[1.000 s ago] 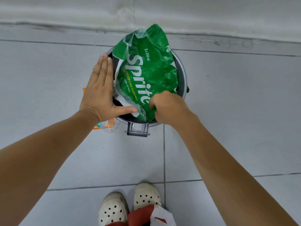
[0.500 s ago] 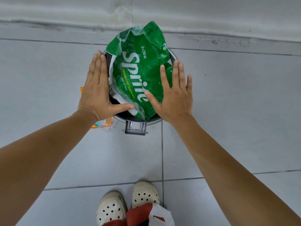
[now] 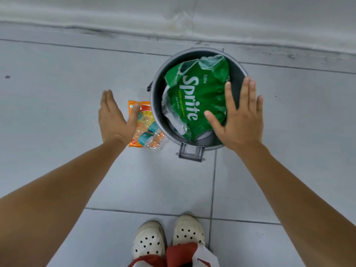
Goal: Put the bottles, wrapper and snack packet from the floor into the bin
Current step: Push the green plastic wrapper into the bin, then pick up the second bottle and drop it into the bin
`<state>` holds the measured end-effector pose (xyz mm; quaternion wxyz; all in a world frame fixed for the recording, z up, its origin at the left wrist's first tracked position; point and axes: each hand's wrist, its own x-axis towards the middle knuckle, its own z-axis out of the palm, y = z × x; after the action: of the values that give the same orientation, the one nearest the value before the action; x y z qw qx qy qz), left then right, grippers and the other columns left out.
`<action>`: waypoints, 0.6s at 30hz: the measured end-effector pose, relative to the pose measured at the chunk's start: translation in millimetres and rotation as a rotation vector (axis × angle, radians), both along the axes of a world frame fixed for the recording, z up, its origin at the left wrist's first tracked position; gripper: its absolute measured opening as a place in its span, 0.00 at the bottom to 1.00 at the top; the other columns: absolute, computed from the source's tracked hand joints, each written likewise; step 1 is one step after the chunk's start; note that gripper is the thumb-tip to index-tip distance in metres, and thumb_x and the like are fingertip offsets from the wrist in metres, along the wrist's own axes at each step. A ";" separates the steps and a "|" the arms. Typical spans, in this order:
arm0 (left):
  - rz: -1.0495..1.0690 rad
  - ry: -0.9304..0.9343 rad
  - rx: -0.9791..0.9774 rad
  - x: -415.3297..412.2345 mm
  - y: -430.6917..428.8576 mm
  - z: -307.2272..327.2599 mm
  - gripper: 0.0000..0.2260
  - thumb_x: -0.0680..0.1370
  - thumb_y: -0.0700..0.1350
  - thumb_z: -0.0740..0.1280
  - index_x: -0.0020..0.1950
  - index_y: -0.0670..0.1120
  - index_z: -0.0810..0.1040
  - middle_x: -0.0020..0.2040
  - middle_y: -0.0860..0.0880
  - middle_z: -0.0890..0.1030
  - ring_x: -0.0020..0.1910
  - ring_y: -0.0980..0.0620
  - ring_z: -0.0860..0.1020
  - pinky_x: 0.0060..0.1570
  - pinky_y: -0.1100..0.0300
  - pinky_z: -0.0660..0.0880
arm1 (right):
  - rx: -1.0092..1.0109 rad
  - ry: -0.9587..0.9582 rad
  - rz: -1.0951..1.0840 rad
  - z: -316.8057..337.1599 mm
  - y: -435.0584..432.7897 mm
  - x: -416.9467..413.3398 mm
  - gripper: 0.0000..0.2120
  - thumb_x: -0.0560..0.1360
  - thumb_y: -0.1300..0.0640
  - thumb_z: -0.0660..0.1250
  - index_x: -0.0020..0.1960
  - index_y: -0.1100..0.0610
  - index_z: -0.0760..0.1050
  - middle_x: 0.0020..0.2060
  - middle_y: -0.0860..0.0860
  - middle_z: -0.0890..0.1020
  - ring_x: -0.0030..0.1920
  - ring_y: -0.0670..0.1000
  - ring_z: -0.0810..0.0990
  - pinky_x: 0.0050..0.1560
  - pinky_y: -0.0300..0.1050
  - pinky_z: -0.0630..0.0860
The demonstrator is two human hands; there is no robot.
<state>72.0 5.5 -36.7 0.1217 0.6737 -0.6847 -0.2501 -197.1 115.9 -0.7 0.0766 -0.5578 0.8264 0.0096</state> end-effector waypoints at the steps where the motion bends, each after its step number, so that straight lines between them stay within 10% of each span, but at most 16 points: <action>1: -0.025 -0.086 0.035 6.6 1.2 -6.1 0.40 0.77 0.64 0.57 0.78 0.38 0.52 0.79 0.39 0.55 0.78 0.42 0.54 0.77 0.45 0.54 | -0.004 0.002 0.001 -0.9 -0.6 1.0 0.42 0.75 0.28 0.42 0.79 0.54 0.47 0.77 0.62 0.45 0.77 0.60 0.43 0.74 0.61 0.46; 11: -0.415 -0.550 0.292 -8.1 33.2 -50.9 0.33 0.73 0.62 0.67 0.70 0.44 0.63 0.69 0.43 0.70 0.68 0.41 0.68 0.65 0.45 0.68 | -0.044 0.015 0.015 -2.9 0.5 0.7 0.41 0.75 0.29 0.43 0.79 0.54 0.48 0.77 0.63 0.47 0.77 0.60 0.44 0.75 0.62 0.48; 18: -0.152 -0.433 0.475 -15.4 41.7 -64.5 0.46 0.69 0.65 0.70 0.77 0.49 0.52 0.80 0.44 0.49 0.72 0.33 0.63 0.62 0.38 0.71 | -0.053 0.003 0.014 -3.0 0.2 0.4 0.41 0.75 0.28 0.43 0.79 0.54 0.48 0.77 0.63 0.47 0.77 0.60 0.44 0.75 0.61 0.47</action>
<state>56.6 47.2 -101.3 -0.2063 0.6676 -0.6657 -0.2622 -196.7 116.0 -3.7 0.0604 -0.5654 0.8226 -0.0111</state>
